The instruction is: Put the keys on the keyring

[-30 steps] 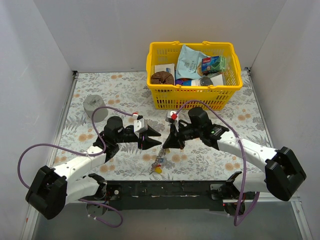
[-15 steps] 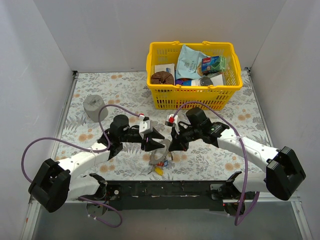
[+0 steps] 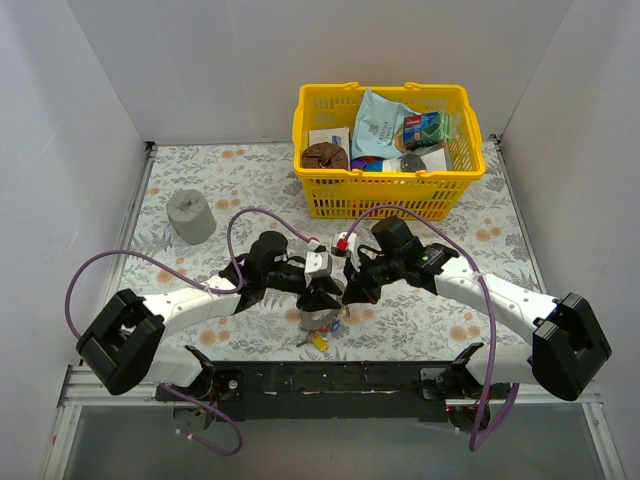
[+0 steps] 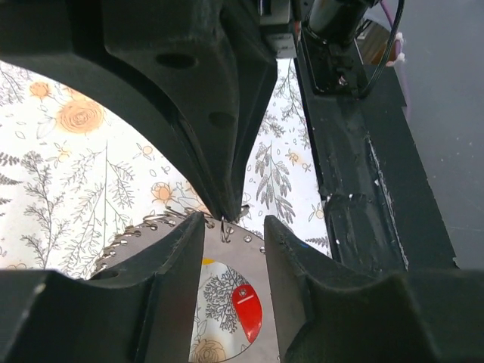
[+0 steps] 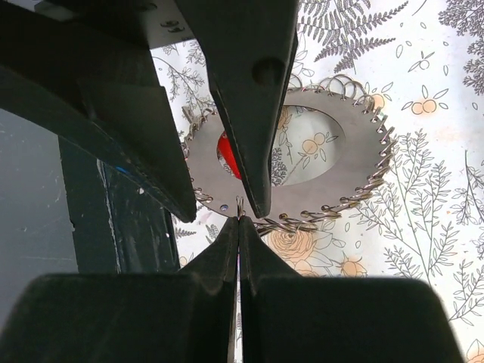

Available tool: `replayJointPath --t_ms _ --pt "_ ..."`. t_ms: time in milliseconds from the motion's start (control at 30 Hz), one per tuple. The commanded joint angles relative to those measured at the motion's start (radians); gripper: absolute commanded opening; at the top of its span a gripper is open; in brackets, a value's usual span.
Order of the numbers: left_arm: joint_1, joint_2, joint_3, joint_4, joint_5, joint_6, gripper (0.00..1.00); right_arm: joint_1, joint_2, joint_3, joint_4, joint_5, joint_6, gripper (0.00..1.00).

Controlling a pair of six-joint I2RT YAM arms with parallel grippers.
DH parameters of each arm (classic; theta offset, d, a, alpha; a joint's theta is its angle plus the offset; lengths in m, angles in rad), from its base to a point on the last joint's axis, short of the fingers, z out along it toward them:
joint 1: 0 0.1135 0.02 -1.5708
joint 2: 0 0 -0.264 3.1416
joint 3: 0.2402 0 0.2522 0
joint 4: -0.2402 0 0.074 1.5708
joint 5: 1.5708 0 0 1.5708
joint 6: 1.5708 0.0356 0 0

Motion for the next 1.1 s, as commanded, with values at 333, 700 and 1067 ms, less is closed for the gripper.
replayJointPath --t_ms 333,700,1067 --pt "-0.020 0.035 0.024 -0.024 -0.039 0.074 0.22 0.004 -0.021 0.040 0.016 -0.013 -0.022 0.01" --pt "-0.020 0.035 0.014 0.028 -0.030 0.047 0.15 0.004 -0.024 0.027 0.036 -0.025 -0.007 0.01" --pt "-0.020 0.036 -0.007 0.074 -0.062 0.008 0.00 0.003 -0.062 -0.017 0.111 -0.004 0.042 0.15"
